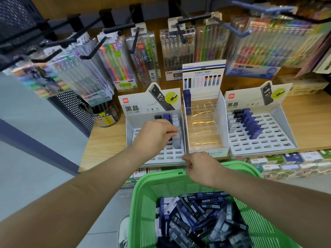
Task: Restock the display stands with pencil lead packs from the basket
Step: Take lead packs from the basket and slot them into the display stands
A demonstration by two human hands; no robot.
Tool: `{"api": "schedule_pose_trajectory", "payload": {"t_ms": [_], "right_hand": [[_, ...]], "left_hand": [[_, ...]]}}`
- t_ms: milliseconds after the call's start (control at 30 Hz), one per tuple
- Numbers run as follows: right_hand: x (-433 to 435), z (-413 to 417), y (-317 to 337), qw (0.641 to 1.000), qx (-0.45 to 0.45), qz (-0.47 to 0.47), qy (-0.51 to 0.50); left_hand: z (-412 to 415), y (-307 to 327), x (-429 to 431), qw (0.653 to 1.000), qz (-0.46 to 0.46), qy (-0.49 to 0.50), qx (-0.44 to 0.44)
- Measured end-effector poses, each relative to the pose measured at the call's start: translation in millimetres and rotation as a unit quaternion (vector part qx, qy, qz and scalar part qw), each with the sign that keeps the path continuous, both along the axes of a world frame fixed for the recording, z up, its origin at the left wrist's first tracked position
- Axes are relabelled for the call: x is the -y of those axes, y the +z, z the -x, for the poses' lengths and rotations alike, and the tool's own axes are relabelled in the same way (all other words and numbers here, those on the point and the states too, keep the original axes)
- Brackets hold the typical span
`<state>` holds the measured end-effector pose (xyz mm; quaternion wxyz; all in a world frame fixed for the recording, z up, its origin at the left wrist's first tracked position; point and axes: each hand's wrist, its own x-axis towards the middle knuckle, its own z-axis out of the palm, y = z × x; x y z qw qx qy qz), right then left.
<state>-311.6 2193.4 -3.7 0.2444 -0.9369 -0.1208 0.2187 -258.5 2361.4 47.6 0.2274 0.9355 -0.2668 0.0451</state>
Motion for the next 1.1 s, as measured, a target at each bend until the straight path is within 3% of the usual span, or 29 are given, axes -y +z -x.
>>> {"api": "schedule_pose_trajectory", "payload": {"t_ms": [233,367,467,533,667,733,933,1100], "right_hand": [[3.5,1.2,-0.5,0.999,-0.014,0.013,0.026],[21.3,7.4,10.5,0.998,-0.029,0.003,0.056],[50.9,18.6,11.5,0.998,-0.059,0.004,0.023],[74.1,29.9,5.1,0.997,-0.079,0.024,0.0],[106.3,61.2,-27.0,0.99,-0.103,0.092,-0.001],[109.8,77.9,-53.4,0.987,-0.119,0.108,-0.003],[92.4,112.8,-139.2,0.986,-0.126,0.103,-0.024],[79.4,98.1,-178.4,0.988,-0.097,0.122,-0.014]], "left_hand": [[0.4,-7.5,8.7,0.999,-0.033,0.033,-0.009],[3.3,15.7,5.3,0.997,0.018,0.081,-0.01],[20.6,29.1,2.7,0.995,0.039,0.087,-0.022],[41.2,22.1,1.3,0.997,-0.008,0.049,-0.066],[91.2,-37.2,-1.1,0.958,-0.197,-0.056,-0.202],[114.8,-78.8,-0.1,0.933,-0.248,-0.062,-0.253],[153.9,-193.4,10.1,0.917,-0.251,0.059,-0.306],[155.8,-243.0,19.2,0.908,-0.188,0.166,-0.335]]}}
